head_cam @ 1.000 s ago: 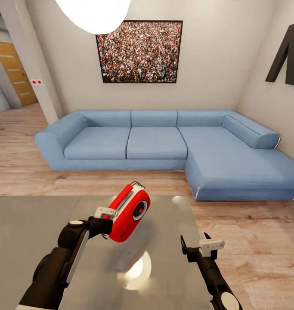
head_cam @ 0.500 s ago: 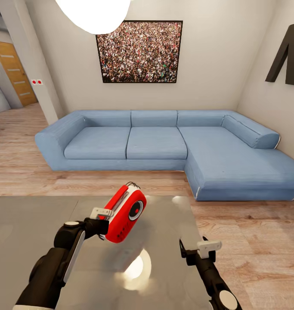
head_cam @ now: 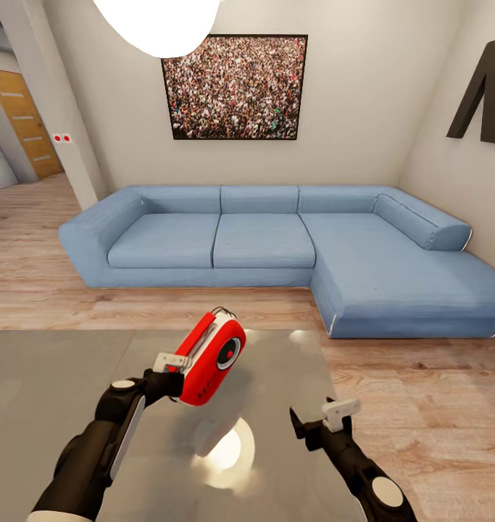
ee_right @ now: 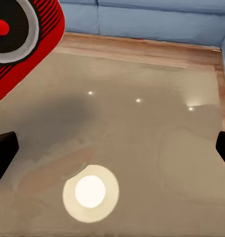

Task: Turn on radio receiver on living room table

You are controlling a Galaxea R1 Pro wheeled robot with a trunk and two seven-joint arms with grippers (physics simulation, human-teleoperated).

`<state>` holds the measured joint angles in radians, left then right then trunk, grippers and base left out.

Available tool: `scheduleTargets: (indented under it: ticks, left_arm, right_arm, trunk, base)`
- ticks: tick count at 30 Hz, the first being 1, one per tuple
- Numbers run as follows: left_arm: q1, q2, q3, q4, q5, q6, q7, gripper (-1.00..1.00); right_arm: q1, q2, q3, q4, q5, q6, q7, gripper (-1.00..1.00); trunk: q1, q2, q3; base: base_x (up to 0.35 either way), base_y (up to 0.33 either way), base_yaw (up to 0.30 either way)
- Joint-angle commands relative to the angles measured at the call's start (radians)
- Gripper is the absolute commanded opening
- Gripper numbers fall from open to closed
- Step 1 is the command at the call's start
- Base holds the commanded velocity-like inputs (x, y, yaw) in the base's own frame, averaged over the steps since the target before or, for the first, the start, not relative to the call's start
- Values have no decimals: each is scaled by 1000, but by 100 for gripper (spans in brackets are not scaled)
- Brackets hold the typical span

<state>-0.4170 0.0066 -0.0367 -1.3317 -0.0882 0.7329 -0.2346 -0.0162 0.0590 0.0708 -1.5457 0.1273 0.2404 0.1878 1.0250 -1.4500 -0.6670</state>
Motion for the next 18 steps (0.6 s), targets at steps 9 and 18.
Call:
scheduleTargets:
  ticks: [9,18]
  left_arm:
    - [0,0,1,0,5,-10,0,-100]
    - [0,-5,0,-3,5,-10,0,-100]
  right_arm:
    - [0,0,-3,-46,1,82,79,100]
    - [0,-3,-6,-86,2,126,86,100]
  trunk:
    - [0,0,0]
    - [0,0,0]
  base:
    - [0,0,0]
    - [0,0,0]
